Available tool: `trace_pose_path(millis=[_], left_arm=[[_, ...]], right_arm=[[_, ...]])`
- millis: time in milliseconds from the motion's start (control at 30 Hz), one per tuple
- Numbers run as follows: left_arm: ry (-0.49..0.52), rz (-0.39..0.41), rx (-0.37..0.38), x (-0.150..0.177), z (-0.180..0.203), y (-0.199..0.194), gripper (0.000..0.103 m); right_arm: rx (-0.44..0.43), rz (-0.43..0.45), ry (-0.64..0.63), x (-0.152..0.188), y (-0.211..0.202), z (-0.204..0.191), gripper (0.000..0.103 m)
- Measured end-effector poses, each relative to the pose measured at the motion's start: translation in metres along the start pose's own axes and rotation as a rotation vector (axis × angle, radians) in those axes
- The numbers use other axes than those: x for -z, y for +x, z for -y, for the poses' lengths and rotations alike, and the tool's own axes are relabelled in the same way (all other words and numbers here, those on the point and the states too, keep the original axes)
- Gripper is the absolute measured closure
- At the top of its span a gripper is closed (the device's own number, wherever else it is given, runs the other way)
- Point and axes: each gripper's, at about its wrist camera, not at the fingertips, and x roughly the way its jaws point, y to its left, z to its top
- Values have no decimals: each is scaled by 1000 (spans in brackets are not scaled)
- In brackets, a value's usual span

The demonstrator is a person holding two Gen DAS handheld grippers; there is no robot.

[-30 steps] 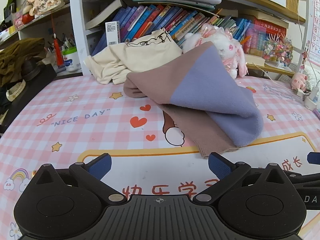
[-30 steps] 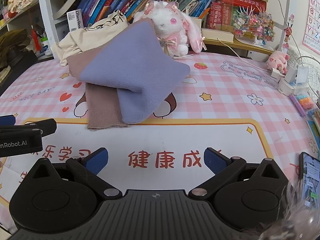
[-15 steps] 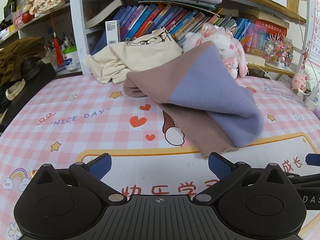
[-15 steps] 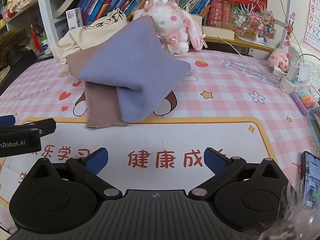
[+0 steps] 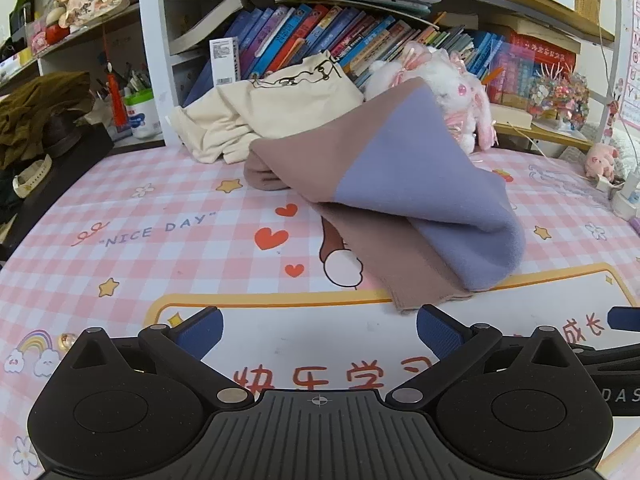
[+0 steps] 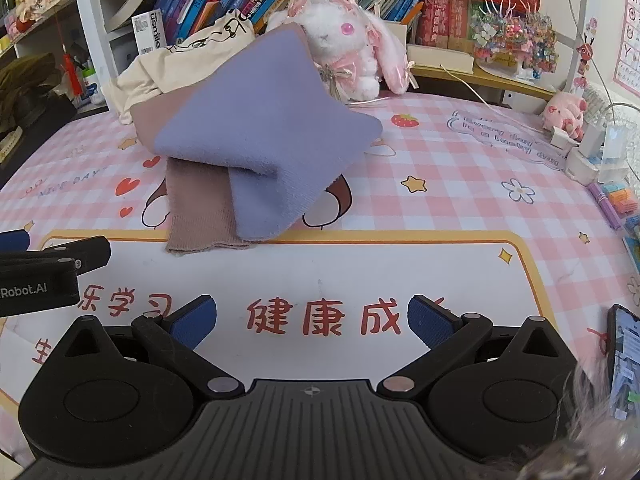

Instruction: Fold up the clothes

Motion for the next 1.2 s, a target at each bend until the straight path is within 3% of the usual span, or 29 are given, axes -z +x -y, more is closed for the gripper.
trace_pose_path(millis=[467, 800, 967, 1200], left_arm=[[-53, -4, -50, 1, 13, -4, 0], [-81, 44, -119, 1, 35, -15, 0], [-95, 34, -156, 6, 43, -19, 0], [-58, 45, -204, 13, 52, -36, 0]], right_arm=[[-87, -11, -35, -7, 10, 17, 0], [-256, 28, -40, -18, 11, 40, 0], [-343, 8, 36, -23, 21, 58, 0], [-452, -52, 260, -44, 51, 86, 0]])
